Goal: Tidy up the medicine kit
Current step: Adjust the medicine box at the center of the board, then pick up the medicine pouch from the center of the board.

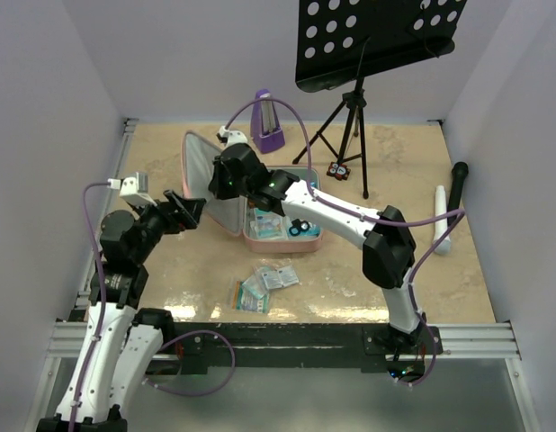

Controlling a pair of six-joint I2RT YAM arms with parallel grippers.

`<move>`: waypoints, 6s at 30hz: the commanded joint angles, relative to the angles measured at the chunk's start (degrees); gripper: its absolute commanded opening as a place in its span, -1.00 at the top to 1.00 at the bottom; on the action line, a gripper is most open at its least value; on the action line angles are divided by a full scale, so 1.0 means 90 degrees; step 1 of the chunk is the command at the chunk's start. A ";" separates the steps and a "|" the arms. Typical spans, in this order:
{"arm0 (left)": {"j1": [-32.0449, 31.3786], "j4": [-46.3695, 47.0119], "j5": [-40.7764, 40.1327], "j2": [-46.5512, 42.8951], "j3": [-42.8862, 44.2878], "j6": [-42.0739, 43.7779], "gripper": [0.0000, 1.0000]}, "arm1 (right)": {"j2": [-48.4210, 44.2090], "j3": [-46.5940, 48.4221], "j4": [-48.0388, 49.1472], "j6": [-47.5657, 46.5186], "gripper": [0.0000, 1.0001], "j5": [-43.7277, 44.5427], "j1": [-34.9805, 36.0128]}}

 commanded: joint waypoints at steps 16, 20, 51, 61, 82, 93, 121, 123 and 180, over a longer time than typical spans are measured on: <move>0.0115 0.0162 -0.0481 0.1973 0.1853 -0.0693 -0.57 | -0.0802 -0.0676 0.0202 -0.0342 0.97 0.0248 -0.0052; 0.0174 0.0269 -0.0384 0.2285 0.2146 -0.0664 -0.43 | -0.0841 -0.0735 0.0222 -0.0381 0.98 0.0277 -0.0052; 0.0203 0.0523 0.0524 0.3379 0.2674 -0.0312 0.95 | -0.1465 -0.0852 -0.0129 -0.0440 0.19 0.0501 -0.0052; 0.0193 0.0328 0.1101 0.3331 0.3347 -0.0605 1.00 | -0.2940 -0.3271 -0.0062 -0.0928 0.27 0.2024 -0.0052; 0.0106 0.0025 0.1511 0.2940 0.3066 -0.0878 1.00 | -0.2989 -0.5353 0.0329 -0.0401 0.30 0.2231 -0.0043; -0.0051 0.0503 0.1667 0.2920 0.2743 -0.1269 1.00 | -0.3526 -0.4858 -0.0012 -0.0225 0.18 0.1948 -0.0023; -0.0187 0.0826 0.1658 0.2872 0.2479 -0.1387 1.00 | -0.1339 -0.0921 -0.0070 0.0615 -0.37 0.0647 -0.0199; -0.0187 0.0797 0.1648 0.2862 0.2479 -0.1357 1.00 | -0.1358 -0.0930 -0.0178 0.0586 -0.36 0.0755 -0.0218; -0.0187 0.0660 0.1257 0.2755 0.1844 -0.1142 1.00 | -0.2599 -0.5715 -0.0120 0.0878 0.00 0.3197 0.2858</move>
